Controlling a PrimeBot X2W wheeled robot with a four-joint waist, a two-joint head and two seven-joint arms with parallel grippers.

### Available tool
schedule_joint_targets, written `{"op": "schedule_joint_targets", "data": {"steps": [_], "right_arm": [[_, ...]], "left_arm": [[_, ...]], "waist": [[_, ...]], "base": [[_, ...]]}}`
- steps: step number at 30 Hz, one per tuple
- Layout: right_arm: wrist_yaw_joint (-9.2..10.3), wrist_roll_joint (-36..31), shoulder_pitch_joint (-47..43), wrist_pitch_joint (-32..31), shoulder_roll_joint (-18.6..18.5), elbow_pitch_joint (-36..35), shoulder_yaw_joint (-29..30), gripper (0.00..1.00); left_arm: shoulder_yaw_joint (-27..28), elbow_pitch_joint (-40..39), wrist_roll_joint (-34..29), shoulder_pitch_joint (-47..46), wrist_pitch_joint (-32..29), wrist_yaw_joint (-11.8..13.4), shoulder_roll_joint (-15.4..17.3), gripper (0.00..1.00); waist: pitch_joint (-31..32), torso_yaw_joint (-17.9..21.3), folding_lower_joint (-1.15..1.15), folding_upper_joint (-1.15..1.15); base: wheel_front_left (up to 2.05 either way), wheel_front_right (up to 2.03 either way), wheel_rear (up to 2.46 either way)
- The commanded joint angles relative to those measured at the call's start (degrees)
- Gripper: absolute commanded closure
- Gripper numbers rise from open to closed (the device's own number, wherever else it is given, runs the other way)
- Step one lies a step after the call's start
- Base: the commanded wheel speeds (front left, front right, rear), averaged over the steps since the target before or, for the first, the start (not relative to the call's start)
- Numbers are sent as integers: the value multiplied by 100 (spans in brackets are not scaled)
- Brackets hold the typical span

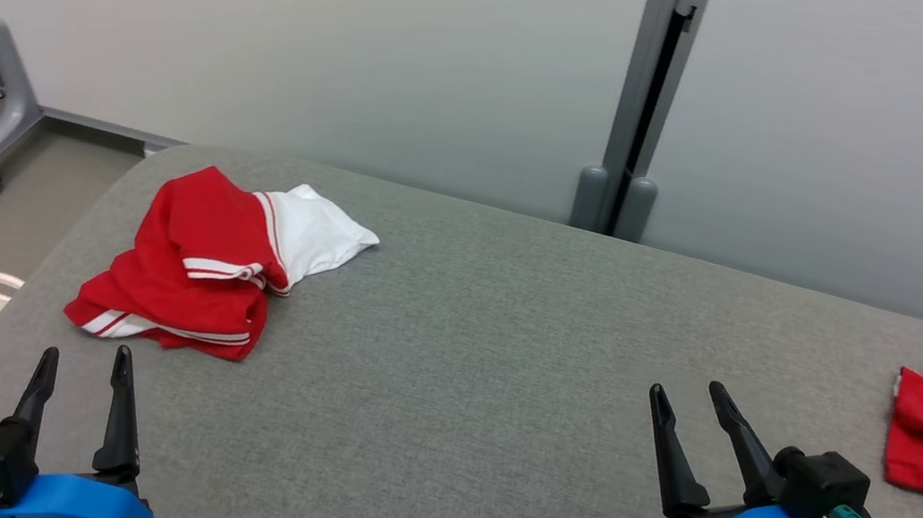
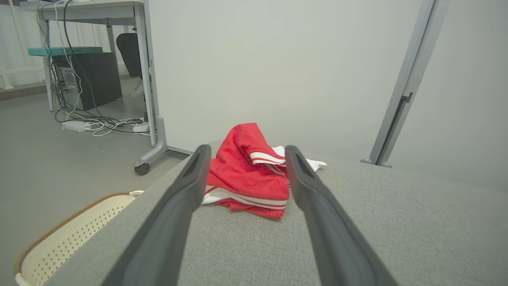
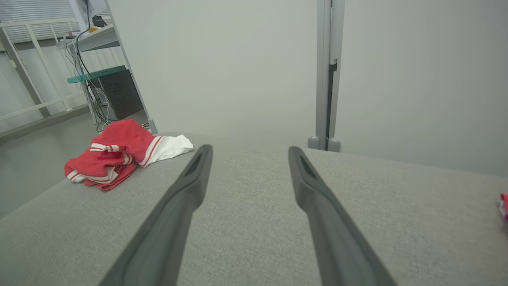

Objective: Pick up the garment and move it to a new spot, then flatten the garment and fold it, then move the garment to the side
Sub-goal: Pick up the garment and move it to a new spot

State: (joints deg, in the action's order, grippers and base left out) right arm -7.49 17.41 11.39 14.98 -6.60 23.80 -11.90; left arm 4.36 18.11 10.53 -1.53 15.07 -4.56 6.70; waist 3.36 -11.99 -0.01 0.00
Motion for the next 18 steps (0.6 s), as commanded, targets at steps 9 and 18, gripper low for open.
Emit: {"op": "schedule_joint_targets", "data": {"steps": [9, 18], "right_arm": [[-1, 117, 127, 27, -15, 49, -203, 0], [-1, 190, 155, 27, -38, -122, -233, 0]], "left_arm": [[-28, 52, 68, 12, 13, 40, 32, 0], [137, -225, 455, -281, -315, 21, 15, 0]], "waist": [[-130, -424, 1, 0], [-219, -342, 1, 0]], "base": [[0, 0, 0], [0, 0, 0]]}}
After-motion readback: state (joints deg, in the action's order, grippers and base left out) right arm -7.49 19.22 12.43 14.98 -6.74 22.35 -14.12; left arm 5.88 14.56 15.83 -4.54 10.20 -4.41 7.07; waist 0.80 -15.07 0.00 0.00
